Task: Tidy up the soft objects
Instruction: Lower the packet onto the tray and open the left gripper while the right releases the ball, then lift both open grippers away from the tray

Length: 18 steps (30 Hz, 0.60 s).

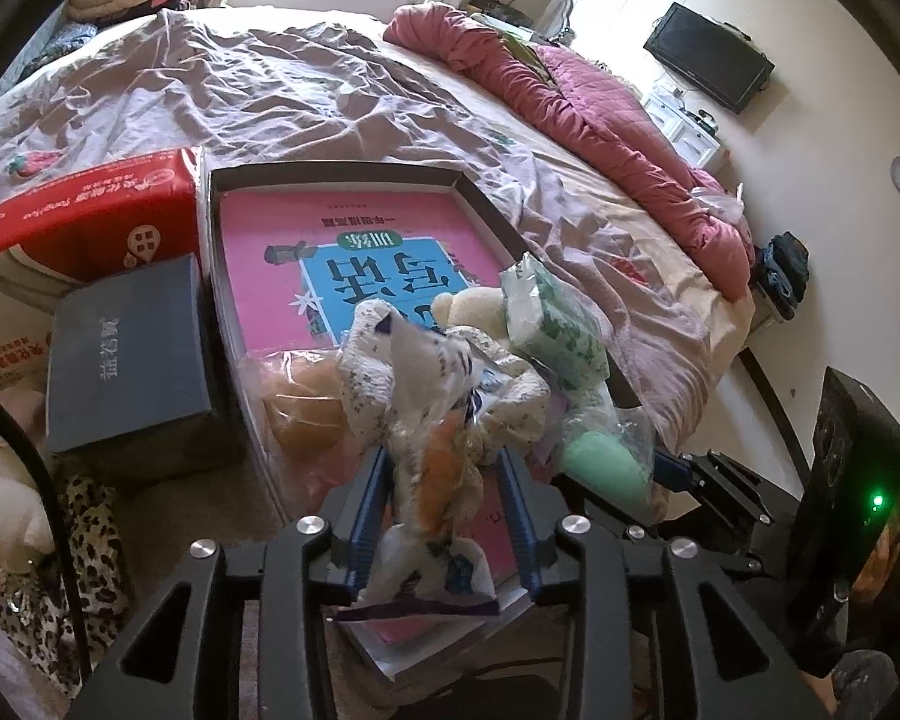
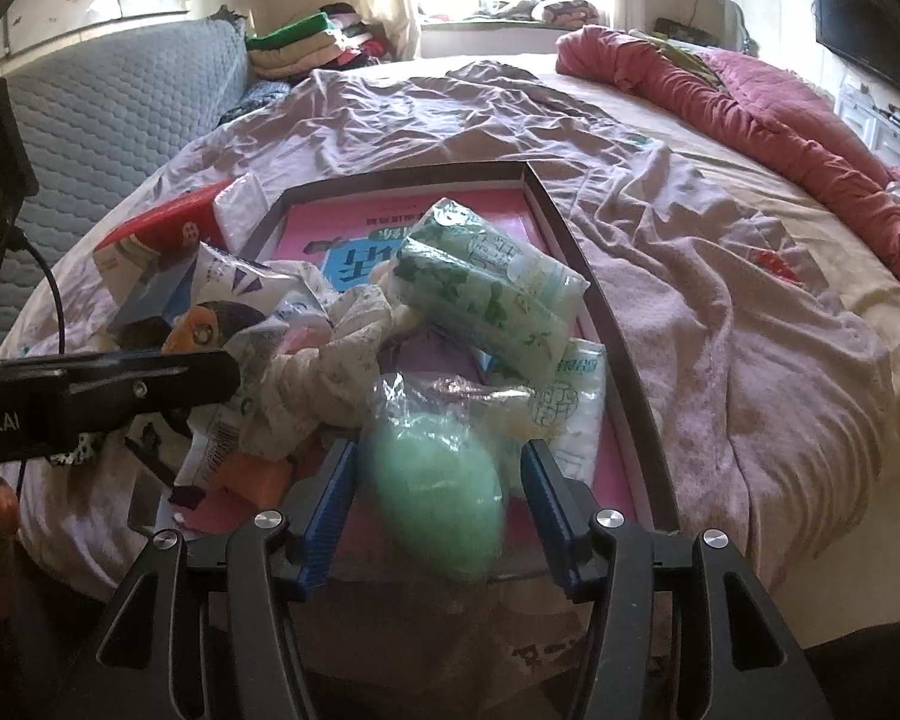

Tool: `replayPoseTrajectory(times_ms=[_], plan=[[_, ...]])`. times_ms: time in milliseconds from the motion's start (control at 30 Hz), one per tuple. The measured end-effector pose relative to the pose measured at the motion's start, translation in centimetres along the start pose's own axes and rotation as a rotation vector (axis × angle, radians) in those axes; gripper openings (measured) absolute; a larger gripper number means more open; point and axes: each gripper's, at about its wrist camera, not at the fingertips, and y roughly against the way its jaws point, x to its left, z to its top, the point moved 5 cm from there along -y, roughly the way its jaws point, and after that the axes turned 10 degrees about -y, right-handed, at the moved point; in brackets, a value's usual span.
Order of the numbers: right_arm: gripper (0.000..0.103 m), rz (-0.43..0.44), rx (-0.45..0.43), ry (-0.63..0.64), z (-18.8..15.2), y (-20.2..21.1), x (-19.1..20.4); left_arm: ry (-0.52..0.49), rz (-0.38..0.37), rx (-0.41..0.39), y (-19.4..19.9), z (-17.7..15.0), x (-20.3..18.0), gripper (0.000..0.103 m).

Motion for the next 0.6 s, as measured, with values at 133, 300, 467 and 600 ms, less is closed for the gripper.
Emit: replayPoseTrajectory(times_ms=[133,300,467,600], plan=[[0.058,0.003,-0.006,-0.004,0.1,0.6,0.1,-0.002,0.008,-0.002,0.4,0.0,0.1,0.039],[0.059,0.0,-0.011,-0.008,0.2,0.9,0.4,0.003,0.025,-0.006,1.0,-0.1,0.5,0.04],[0.059,-0.009,-0.038,-0.01,0.6,1.8,0.6,-0.005,0.032,-0.029,2.1,0.1,0.5,0.052],[0.067,-0.009,-0.058,-0.027,1.3,2.8,0.8,-0.03,0.047,-0.051,3.3,0.4,0.1,0.053]])
